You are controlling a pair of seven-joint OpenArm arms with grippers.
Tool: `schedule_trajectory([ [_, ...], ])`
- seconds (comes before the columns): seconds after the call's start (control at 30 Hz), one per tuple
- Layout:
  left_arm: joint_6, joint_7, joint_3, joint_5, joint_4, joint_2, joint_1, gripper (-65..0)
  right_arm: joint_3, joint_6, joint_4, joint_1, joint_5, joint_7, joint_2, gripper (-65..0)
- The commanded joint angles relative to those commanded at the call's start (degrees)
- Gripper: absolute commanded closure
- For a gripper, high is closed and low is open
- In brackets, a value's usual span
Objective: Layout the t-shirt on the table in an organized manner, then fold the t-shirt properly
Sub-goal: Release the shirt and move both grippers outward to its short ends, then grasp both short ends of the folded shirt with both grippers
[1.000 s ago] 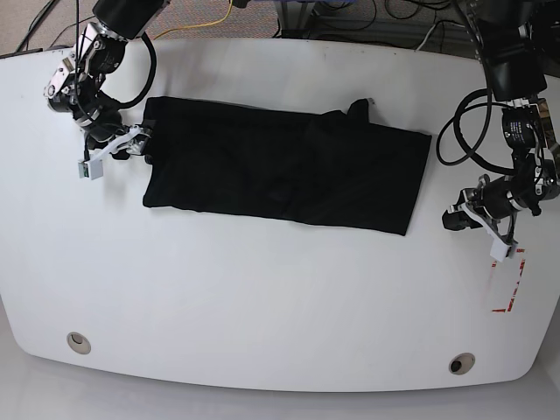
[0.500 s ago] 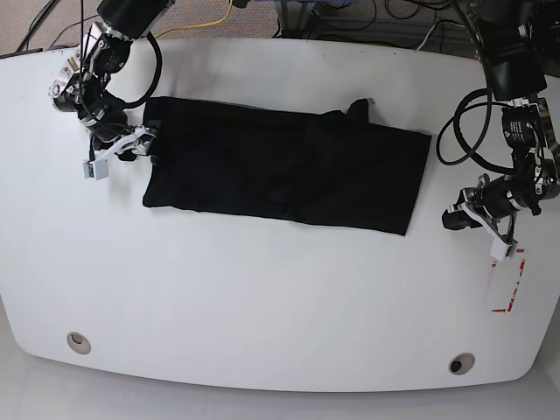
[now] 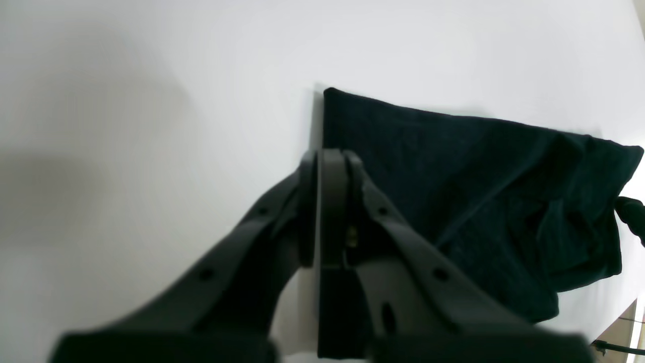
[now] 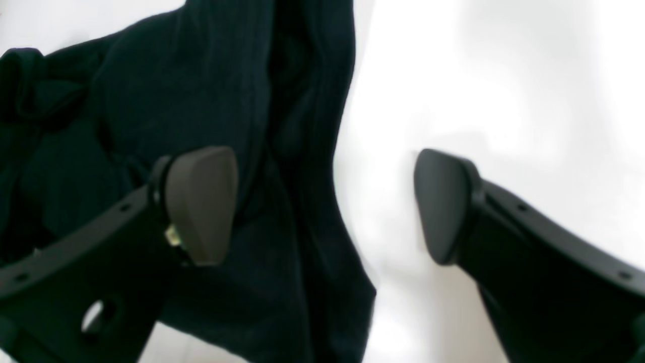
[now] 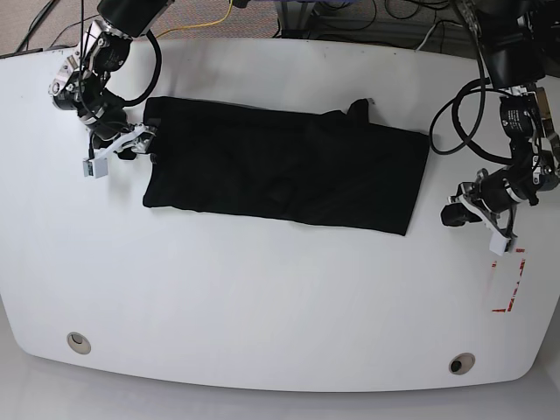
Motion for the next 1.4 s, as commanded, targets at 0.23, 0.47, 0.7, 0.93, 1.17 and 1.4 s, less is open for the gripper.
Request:
schedule_trajectory([
  [0.23, 0.09, -0.18, 0.0, 0.0, 0.0, 0.0, -0.09, -6.8, 0.0, 0.0, 0.0, 0.0, 0.0, 0.0, -0.09, -53.9],
  [0.47, 0.26, -0.09, 0.0, -0.26, -0.09, 0.0, -0.35, -6.8, -0.09, 0.0, 0.0, 0.0, 0.0, 0.0, -1.49, -53.9],
  [0.7, 0.09, 0.09, 0.0, -0.53, -0.09, 0.0, 0.09, -6.4, -4.13, 0.0, 0.0, -0.18, 0.0, 0.0, -1.76, -53.7],
  [0.93, 0.09, 0.09, 0.0, -3.43, -2.46, -0.26, 0.09, -6.4, -4.4, 0.0, 0.0, -0.18, -0.09, 0.0, -2.64, -53.6],
  [1.17, 0.35, 0.09, 0.0, -5.27, -6.33, -0.44, -0.18, -6.5, -4.48, 0.0, 0.0, -0.18, -0.09, 0.0, -2.81, -53.3],
  [1.4, 0.26, 0.09, 0.09, -5.27, -6.33, -0.35, -0.18, -6.5, -4.48, 0.0, 0.0, -0.18, -0.09, 0.0, -2.99, -53.1],
])
